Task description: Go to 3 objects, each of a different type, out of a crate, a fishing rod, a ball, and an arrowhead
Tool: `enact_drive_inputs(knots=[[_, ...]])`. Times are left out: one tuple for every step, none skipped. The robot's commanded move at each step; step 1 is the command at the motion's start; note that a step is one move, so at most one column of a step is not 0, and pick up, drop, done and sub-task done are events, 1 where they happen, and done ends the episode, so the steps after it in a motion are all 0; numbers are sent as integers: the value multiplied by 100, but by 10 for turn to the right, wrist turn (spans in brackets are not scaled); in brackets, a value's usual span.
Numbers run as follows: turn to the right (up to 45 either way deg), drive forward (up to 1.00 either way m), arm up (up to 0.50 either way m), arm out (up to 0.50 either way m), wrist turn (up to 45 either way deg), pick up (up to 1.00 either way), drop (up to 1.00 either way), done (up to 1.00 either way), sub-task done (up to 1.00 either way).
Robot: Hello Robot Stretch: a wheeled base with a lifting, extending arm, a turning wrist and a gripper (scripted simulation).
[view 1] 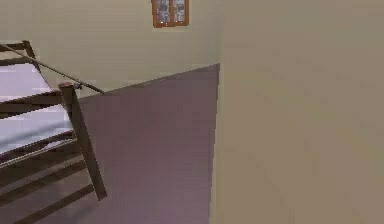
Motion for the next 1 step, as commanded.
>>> enact_drive_inputs(knots=[[0, 25, 0, 0, 0, 0, 0, 0, 0]])
